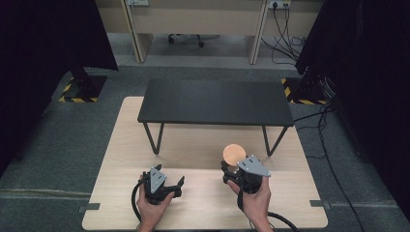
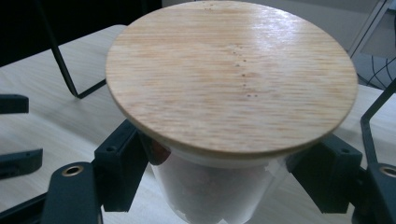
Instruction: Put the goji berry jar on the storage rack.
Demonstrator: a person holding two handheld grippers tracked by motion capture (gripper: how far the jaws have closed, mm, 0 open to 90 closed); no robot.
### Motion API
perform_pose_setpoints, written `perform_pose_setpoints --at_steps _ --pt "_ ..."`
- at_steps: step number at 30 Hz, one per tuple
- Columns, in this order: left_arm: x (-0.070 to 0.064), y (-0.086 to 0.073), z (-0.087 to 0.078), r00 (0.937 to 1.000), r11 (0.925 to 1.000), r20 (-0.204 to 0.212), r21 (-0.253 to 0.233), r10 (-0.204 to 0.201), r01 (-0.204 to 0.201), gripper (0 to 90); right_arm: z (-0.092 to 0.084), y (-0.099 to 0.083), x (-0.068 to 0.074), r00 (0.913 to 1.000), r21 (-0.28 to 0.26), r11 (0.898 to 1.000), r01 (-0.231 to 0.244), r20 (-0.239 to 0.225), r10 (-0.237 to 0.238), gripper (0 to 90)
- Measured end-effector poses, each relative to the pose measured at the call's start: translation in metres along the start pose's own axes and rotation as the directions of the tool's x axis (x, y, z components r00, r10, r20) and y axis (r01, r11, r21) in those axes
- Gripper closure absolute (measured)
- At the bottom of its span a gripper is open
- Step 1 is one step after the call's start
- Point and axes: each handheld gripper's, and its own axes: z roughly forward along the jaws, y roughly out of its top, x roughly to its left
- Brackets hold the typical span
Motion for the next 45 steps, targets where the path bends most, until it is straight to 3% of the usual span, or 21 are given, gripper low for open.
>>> perform_pose_setpoints --at_steps 12,27,45 --pt "0.000 0.000 0.000 1.0000 1.0000 0.001 0.000 -0.001 0.001 1.7 0.001 0.017 -0.003 1.0000 0.006 1.000 -0.008 0.001 0.008 25.7" --pt "0.000 0.000 0.000 1.0000 1.0000 0.000 0.002 0.003 -0.003 1.7 -0.007 0.064 -0.007 0.9996 -0.044 0.999 -0.009 0.026 0.010 25.7" --pt "0.000 0.000 0.000 1.0000 1.0000 0.002 0.001 0.003 -0.003 1.7 0.017 0.114 -0.007 0.9966 -0.076 0.997 -0.012 0.081 0.018 25.7"
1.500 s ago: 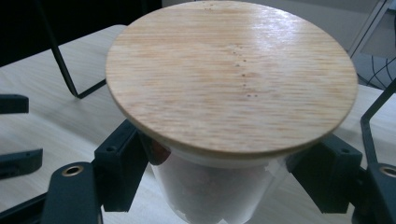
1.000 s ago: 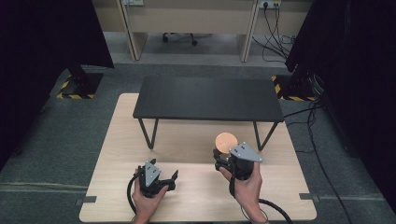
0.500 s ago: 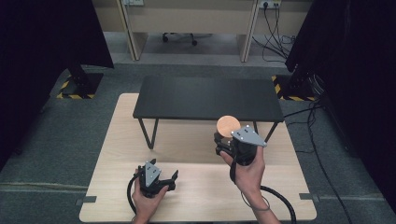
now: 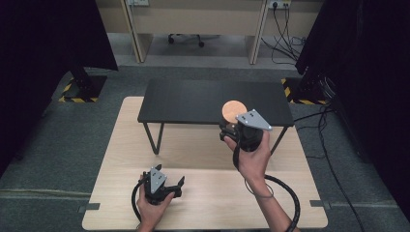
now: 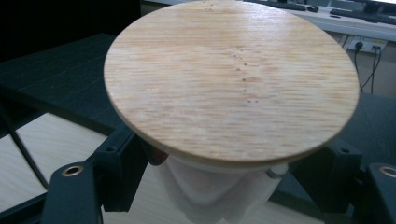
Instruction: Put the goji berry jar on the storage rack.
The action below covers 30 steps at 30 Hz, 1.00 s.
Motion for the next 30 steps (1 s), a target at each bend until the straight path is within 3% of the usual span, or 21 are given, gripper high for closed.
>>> perform_pose_setpoints --at_steps 9,11,17,23,24,30 --pt "0.000 0.000 0.000 1.0000 1.0000 0.002 -0.001 0.001 -0.001 1.7 0.036 0.025 -0.006 0.9994 0.044 0.999 -0.021 0.030 0.019 25.7" --pt "0.000 0.000 0.000 1.0000 1.0000 0.002 -0.001 0.003 -0.003 1.8 0.043 0.028 -0.011 0.9983 0.054 0.997 -0.055 0.022 0.054 25.7" --pt "0.000 0.000 0.000 1.0000 1.0000 0.003 -0.002 0.002 -0.002 1.7 0.062 0.033 -0.012 0.9969 0.085 0.994 -0.064 0.051 0.060 25.7" --pt "0.000 0.000 0.000 1.0000 1.0000 0.004 -0.002 0.003 -0.003 1.7 0.069 0.031 -0.014 0.9970 0.086 0.994 -0.065 0.047 0.061 25.7" --pt "0.000 0.000 0.000 1.0000 1.0000 0.004 -0.003 0.003 -0.003 1.7 0.069 0.030 -0.017 0.9961 0.081 0.993 -0.081 0.039 0.078 25.7" --pt "0.000 0.000 0.000 1.0000 1.0000 0.003 -0.002 0.004 -0.004 1.7 0.071 0.021 -0.023 0.9967 0.052 0.995 -0.080 0.017 0.079 25.7"
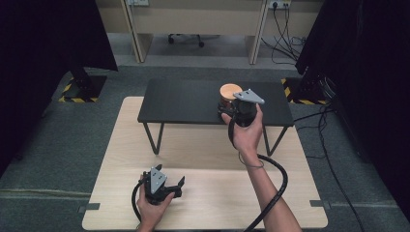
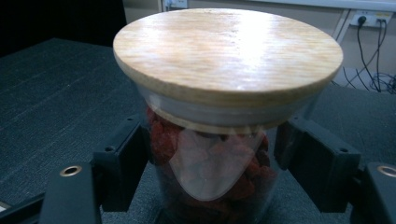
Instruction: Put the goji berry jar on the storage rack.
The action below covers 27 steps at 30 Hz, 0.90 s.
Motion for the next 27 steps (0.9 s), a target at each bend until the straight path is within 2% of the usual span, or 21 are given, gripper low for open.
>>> perform_pose_setpoints --at_steps 11,27 --pt "-0.0001 0.0000 0.0000 1.0000 1.0000 0.000 0.000 0.001 -0.001 1.7 0.0072 -0.0064 -0.0060 0.9999 -0.032 0.999 0.002 -0.015 -0.002 25.7" --pt "-0.0003 0.0000 0.0000 1.0000 1.0000 -0.001 0.000 0.002 -0.002 1.7 0.0075 -0.0060 -0.0058 0.9999 -0.030 1.000 0.001 -0.015 -0.001 25.7"
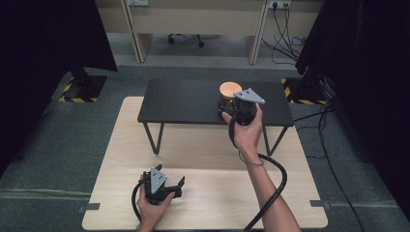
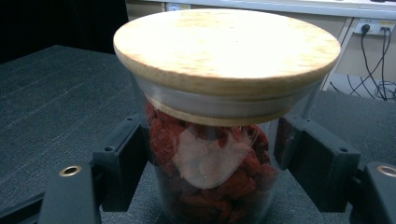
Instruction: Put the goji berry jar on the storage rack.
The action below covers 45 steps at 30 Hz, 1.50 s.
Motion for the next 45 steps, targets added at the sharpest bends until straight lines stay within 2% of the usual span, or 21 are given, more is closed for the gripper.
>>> perform_pose_setpoints --at_steps 12,14,16,20,24,29,39,41,45 --pt "0.000 0.000 0.000 1.0000 1.0000 0.000 0.000 -0.001 0.001 1.7 0.001 -0.004 -0.005 0.9998 -0.015 1.000 0.002 -0.018 -0.002 24.4" --pt "0.000 0.000 0.000 1.0000 1.0000 0.000 0.000 -0.002 0.002 1.7 0.000 -0.004 -0.008 0.9994 -0.015 1.000 -0.007 -0.034 0.007 15.9" --pt "0.000 0.000 0.000 1.0000 1.0000 0.000 -0.001 -0.002 0.002 1.7 0.000 -0.006 -0.005 0.9998 -0.024 1.000 0.005 -0.018 -0.006 9.1" --pt "0.000 0.000 0.000 1.0000 1.0000 -0.001 0.000 -0.003 0.003 1.7 -0.003 -0.004 -0.006 0.9991 -0.026 1.000 0.005 -0.041 -0.006 3.5" --pt "0.000 0.000 0.000 1.0000 1.0000 -0.001 0.000 -0.002 0.002 1.7 -0.007 -0.002 -0.006 0.9983 -0.022 1.000 0.007 -0.058 -0.008 2.2" --pt "0.000 0.000 0.000 1.0000 1.0000 -0.001 -0.002 -0.003 0.003 1.7 -0.015 -0.006 -0.009 0.9976 -0.032 0.999 -0.016 -0.068 0.014 1.4" --pt "0.000 0.000 0.000 1.0000 1.0000 -0.002 -0.001 -0.002 0.002 1.7 -0.034 -0.021 -0.017 0.9969 -0.047 0.999 -0.006 -0.079 0.003 2.3" --pt "0.000 0.000 0.000 1.0000 1.0000 -0.002 0.000 0.000 0.000 1.7 -0.037 -0.024 -0.020 0.9960 -0.054 0.998 -0.022 -0.088 0.017 2.2" --pt "0.000 0.000 0.000 1.0000 1.0000 -0.002 0.000 0.000 0.000 1.8 -0.044 -0.027 -0.022 0.9951 -0.065 0.998 0.000 -0.099 -0.006 1.4"
